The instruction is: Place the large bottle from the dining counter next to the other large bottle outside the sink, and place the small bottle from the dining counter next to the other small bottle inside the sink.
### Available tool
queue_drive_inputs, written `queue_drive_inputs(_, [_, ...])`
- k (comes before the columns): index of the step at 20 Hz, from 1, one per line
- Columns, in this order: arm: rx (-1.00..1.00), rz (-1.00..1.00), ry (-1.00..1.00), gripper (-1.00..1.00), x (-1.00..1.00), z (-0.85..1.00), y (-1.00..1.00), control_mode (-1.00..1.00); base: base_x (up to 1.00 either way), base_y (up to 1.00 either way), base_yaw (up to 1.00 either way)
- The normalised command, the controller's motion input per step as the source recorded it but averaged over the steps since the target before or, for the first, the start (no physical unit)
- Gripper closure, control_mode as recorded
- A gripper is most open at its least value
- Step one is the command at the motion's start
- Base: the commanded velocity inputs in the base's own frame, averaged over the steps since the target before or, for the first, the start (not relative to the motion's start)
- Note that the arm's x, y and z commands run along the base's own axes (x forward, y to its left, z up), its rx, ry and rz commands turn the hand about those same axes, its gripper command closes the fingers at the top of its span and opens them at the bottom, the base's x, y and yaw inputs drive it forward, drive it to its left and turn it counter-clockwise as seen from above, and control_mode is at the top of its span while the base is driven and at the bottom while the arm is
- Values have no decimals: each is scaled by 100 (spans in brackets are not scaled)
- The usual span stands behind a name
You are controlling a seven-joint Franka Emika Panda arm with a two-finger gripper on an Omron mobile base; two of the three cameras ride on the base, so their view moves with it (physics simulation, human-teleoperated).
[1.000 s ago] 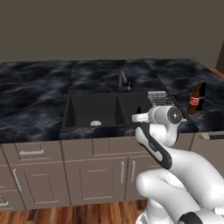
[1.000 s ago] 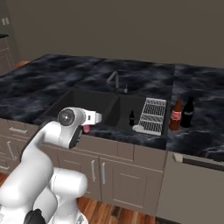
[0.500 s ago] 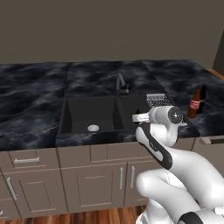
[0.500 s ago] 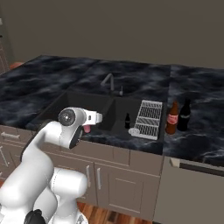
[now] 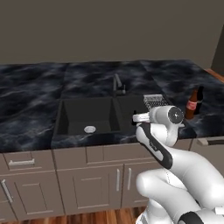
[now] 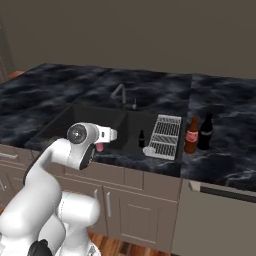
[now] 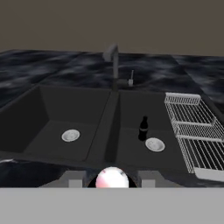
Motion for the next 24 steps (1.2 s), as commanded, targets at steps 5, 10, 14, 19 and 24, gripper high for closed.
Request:
queue_drive_inputs(5, [0,0,0,100,0,0,0,100,39,-22,-4])
queue_drive_inputs(10, [0,0,0,100,0,0,0,100,48,-15,-7])
queue_drive_inputs(14, [0,0,0,100,0,0,0,100,38,-11,-6])
queue_drive_inputs(19, [0,0,0,100,0,0,0,100,37,-8,-6])
queue_drive_inputs(24, [0,0,0,100,0,0,0,100,32,-3,-5])
